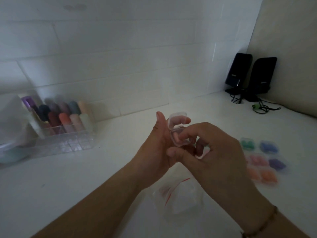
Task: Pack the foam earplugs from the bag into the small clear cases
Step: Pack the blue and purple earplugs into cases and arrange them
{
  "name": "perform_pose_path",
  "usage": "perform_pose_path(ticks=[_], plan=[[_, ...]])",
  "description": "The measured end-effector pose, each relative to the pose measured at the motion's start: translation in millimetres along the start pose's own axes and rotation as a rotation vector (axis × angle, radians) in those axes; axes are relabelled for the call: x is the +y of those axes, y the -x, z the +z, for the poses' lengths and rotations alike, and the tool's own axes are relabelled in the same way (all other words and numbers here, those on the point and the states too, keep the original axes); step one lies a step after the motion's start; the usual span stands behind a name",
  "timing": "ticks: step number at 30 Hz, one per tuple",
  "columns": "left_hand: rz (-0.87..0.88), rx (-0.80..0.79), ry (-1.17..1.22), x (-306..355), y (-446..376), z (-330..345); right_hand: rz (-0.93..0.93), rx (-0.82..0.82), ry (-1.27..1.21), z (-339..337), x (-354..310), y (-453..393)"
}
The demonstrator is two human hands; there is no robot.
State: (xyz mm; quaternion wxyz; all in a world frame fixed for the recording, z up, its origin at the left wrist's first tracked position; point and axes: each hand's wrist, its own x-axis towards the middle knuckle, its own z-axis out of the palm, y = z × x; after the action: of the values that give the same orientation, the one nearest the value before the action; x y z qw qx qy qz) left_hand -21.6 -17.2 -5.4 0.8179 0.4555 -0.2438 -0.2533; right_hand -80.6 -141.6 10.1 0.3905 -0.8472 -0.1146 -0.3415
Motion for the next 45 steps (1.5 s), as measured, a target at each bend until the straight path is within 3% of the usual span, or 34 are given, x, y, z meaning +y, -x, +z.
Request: perform_pose_path(ticks=[6, 8, 10, 11, 13, 16, 24, 29, 34, 39, 42, 45], plan=[[0.041, 0.058, 0.205, 5.8, -3.8, -8.1, -0.214, 0.013, -0.089, -25.7, -5.0, -1.5], [0.085, 0.087, 0.231, 8.4, -4.0, -12.4, -0.263, -0.173, -0.18, -44.1, -4.2, 1.3], [0.11, 0.132, 0.235, 8.9, -4.7, -16.5, -0.264, -0.509, -0.135, -54.3, -2.0, 6.2], [0.115, 0.153, 0.238, 8.4, -5.0, -17.7, -0.273, -0.667, -0.028, -53.5, 0.0, 8.9], [0.112, 0.184, 0.25, 6.3, -5.8, -19.7, -0.344, -0.798, 0.296, -41.5, 4.2, 18.9], [0.092, 0.224, 0.263, 1.6, -7.4, -20.8, -0.329, -0.731, 0.536, -15.8, 5.9, 33.4], [0.056, 0.315, 0.318, -5.6, -10.9, -25.5, -0.253, -0.553, 0.63, 19.0, 11.0, 43.5], [0.071, 0.321, 0.329, -6.5, -11.6, -27.3, -0.218, -0.542, 0.616, 25.0, 7.6, 43.5], [0.092, 0.368, 0.323, -8.5, -12.2, -26.8, -0.064, -0.626, 0.595, 25.2, -1.9, 39.5], [0.072, 0.407, 0.299, -9.8, -13.5, -25.5, -0.05, -0.643, 0.544, 16.9, -3.0, 39.8], [0.065, 0.415, 0.267, -9.4, -13.1, -24.0, 0.049, -0.647, 0.441, -2.9, -10.5, 29.0], [0.063, 0.414, 0.217, -7.4, -12.3, -19.3, 0.198, -0.551, 0.046, -27.0, -9.0, 14.0]])
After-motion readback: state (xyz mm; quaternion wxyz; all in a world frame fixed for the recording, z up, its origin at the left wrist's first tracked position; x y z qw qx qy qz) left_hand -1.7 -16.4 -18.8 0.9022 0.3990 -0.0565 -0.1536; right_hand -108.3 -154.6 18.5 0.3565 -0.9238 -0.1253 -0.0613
